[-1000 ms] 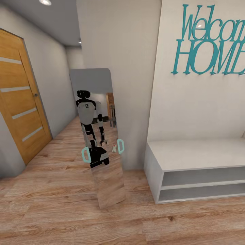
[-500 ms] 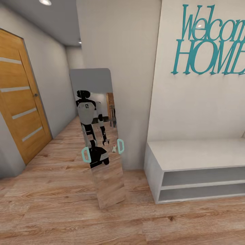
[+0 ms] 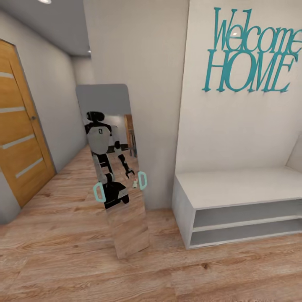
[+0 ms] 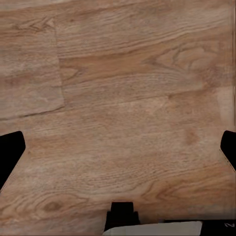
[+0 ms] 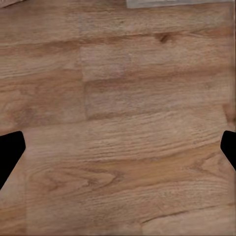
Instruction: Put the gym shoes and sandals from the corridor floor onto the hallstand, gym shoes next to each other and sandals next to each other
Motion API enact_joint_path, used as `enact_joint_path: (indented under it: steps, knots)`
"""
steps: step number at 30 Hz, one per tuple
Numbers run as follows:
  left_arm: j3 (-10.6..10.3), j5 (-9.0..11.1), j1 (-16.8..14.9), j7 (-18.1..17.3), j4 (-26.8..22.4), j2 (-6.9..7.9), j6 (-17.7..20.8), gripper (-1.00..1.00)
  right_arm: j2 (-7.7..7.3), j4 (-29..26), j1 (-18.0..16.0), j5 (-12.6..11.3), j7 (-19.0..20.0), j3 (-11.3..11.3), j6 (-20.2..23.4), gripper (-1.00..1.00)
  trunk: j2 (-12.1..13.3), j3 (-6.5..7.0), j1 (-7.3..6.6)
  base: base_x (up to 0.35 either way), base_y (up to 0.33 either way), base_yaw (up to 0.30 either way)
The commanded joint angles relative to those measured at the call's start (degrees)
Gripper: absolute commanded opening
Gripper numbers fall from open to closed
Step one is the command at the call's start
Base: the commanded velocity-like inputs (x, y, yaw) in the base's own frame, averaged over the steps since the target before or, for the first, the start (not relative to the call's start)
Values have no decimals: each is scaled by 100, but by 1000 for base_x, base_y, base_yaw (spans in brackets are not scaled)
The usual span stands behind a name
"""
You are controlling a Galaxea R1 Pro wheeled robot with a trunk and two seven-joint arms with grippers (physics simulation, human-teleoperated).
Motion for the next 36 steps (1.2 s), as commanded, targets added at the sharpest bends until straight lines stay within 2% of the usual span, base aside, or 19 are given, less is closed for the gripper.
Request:
enact_joint_path:
  steps: [1,6,12,17,36]
  knots:
    - [-4,0,-31,-4,4,9,-38,100,2,9,-5,-1,4,-7,-47,100,-3,-6,0,0,0,-267]
    - [-20,-6,-53,-5,30,15,-292,100,-5,10,-5,1,8,-14,-75,100,-3,-6,0,0,0,-278]
    - [-19,-16,-20,-3,85,28,-885,100,-24,8,-5,2,3,-22,-91,100,-3,-6,0,0,0,-287]
    - [-7,1,-1,3,247,42,-1135,100,-30,17,-5,3,-2,-22,-94,100,-3,-6,0,0,0,-291]
    - [63,72,2,12,316,76,-1298,100,-37,21,-5,5,-33,-25,-102,100,-3,-6,0,0,0,-292]
